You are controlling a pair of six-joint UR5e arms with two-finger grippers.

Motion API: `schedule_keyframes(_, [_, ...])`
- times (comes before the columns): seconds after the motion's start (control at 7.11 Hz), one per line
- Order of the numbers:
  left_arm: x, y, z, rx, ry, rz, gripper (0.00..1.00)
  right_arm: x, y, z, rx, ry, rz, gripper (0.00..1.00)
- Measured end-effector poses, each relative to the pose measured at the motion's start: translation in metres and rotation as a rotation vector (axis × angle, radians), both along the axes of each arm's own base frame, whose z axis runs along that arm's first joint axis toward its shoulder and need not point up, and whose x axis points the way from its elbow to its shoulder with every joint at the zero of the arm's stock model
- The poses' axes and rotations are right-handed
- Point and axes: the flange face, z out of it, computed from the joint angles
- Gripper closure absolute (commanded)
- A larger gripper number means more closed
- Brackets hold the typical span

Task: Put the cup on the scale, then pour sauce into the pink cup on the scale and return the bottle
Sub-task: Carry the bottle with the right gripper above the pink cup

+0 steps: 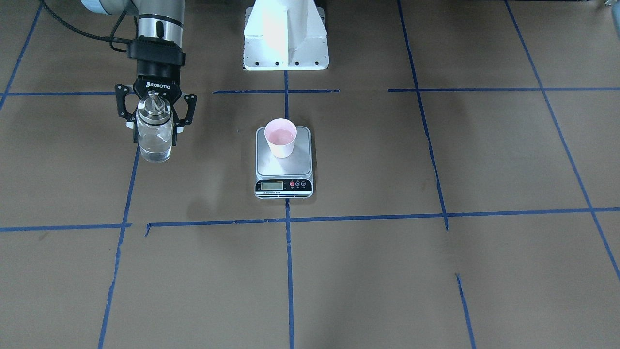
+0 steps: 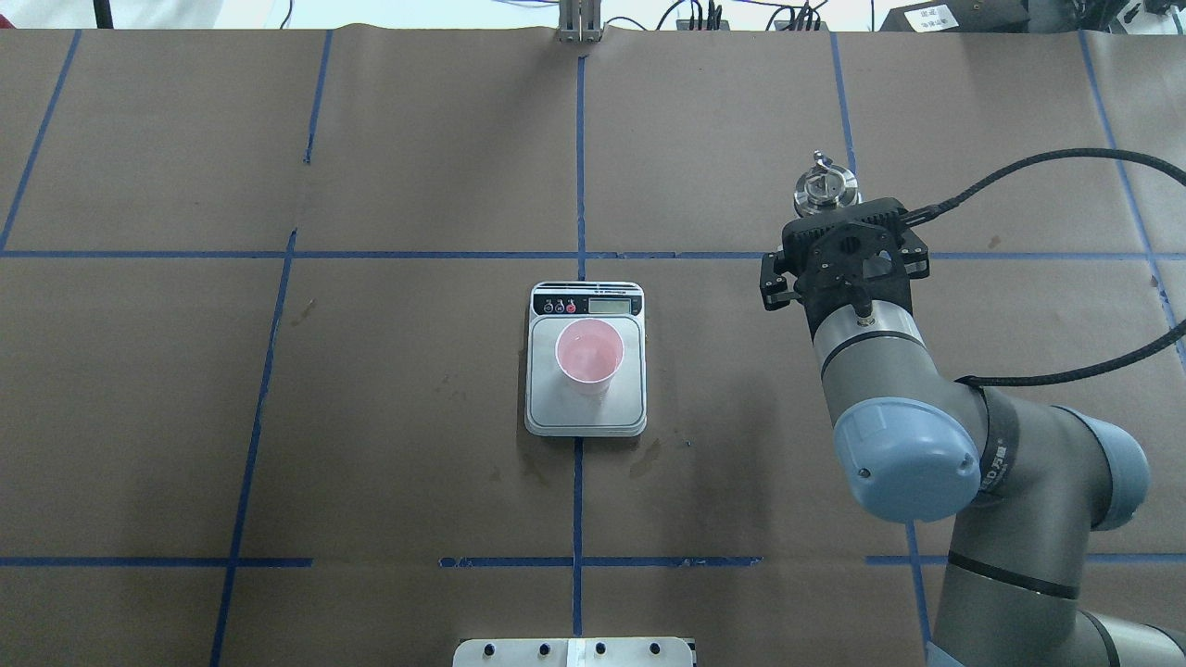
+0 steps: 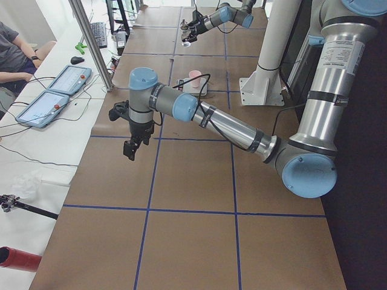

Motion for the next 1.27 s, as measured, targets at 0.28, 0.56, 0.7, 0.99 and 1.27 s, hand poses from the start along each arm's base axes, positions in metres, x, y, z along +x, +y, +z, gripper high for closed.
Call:
schedule_keyframes(0.28, [-0.018, 0.025, 0.052, -0.052, 0.028, 0.02, 0.0, -0.002, -0.005, -0.021, 0.067, 0.132, -0.089, 1.0])
schedule_keyframes(0.56, [-0.031, 0.029, 0.077, -0.073, 0.058, 0.005, 0.0, -0.009, -0.001, -0.03, 0.134, 0.302, -0.212, 1.0])
schedule_keyframes(0.7, [-0.033, 0.027, 0.09, -0.071, 0.061, 0.004, 0.0, -0.02, 0.004, -0.026, 0.164, 0.387, -0.252, 1.0])
schedule_keyframes(0.99, [-0.033, 0.023, 0.126, -0.071, 0.063, 0.004, 0.0, -0.044, 0.018, -0.015, 0.214, 0.518, -0.26, 1.0])
schedule_keyframes(1.27, [-0.033, 0.023, 0.155, -0.089, 0.059, 0.001, 0.0, -0.051, 0.021, -0.013, 0.245, 0.61, -0.276, 1.0])
